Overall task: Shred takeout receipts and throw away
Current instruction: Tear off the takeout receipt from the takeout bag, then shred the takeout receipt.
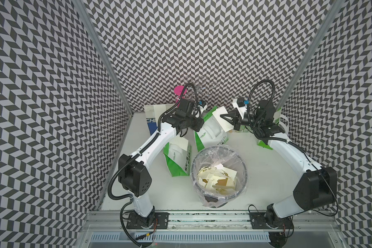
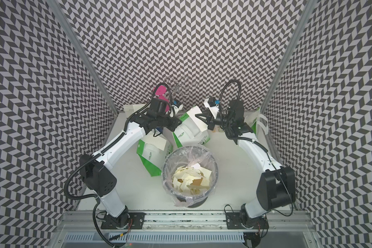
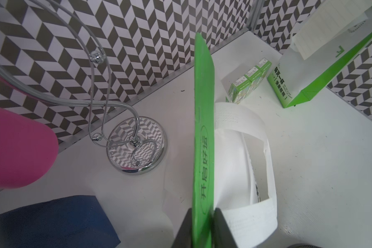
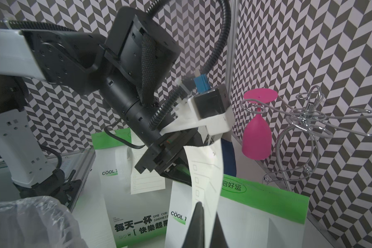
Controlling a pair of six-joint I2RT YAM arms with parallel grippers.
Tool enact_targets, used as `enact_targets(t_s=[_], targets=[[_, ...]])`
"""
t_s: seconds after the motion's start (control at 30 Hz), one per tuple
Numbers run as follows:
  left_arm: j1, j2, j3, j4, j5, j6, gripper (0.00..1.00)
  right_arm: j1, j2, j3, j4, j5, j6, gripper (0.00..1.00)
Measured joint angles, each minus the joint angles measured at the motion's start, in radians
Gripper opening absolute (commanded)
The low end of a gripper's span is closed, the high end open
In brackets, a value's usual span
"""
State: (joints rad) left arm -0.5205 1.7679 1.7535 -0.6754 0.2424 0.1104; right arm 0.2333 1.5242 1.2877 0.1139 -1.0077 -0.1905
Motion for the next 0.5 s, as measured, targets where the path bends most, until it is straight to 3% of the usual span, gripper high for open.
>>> enact_targets(t_s=[0.4,0.5], targets=[[0.0,-0.014,0.068,-0.029,0.098,0.008,0.62,0.0,-0.119,-0.096,0.083,0.008,0.032,0.0],[0.0,-0.06,0.087,-0.033,0.123,0.005,0.66,0.0,-0.154,-0.109,0.122,0.004,0.056,0.0]])
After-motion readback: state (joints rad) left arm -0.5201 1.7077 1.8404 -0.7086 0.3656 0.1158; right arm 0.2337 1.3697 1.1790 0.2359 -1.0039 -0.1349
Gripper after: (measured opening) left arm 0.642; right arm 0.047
